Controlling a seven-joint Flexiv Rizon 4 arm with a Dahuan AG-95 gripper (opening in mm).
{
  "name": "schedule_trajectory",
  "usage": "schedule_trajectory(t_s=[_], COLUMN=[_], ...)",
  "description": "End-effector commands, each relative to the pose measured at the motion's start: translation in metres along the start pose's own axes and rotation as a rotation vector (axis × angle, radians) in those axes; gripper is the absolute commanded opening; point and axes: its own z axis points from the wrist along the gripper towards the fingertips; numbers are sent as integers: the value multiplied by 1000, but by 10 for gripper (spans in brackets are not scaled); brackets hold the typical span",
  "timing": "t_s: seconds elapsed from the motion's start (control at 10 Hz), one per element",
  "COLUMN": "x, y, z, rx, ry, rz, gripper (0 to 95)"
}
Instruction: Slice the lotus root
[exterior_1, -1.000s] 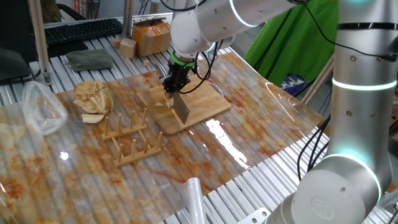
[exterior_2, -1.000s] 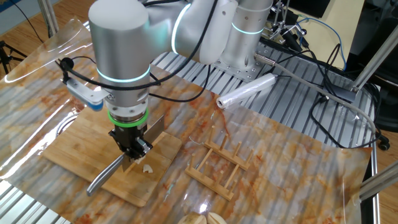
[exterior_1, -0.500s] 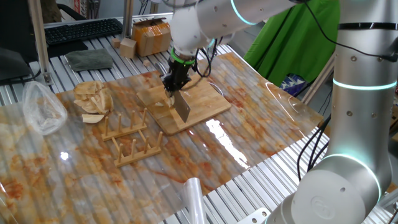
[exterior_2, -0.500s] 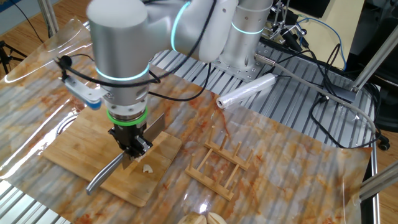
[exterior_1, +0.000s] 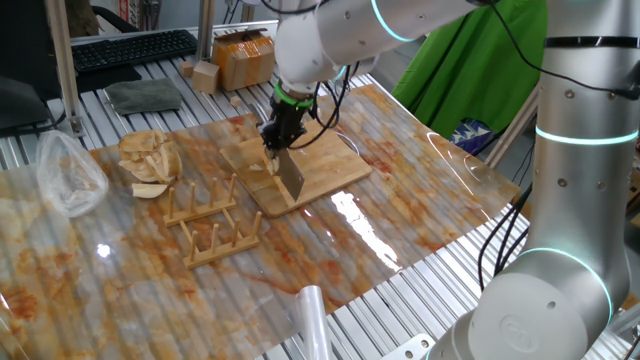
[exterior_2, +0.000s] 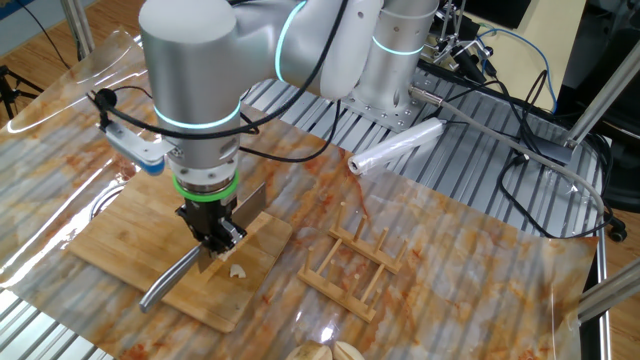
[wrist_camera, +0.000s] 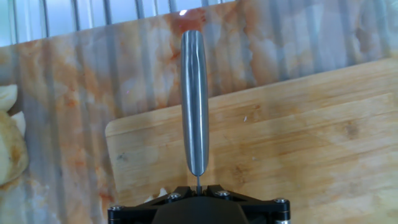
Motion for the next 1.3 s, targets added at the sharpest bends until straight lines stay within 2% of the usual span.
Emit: schedule_trajectory(t_s=[0.1, 0.2, 0.3, 0.4, 0.5, 0.9, 1.3], x=[3, 1, -6, -7, -6, -1, 2], y=[1, -1, -6, -6, -5, -2, -6], z=[7, 3, -9, -10, -10, -20, -31], rx=[12, 21, 15, 14, 22, 23, 24], ry=[0, 11, 45, 50, 50, 55, 62], rz=[3, -1, -8, -8, -6, 12, 11], gripper=[0, 0, 0, 0, 0, 0, 0])
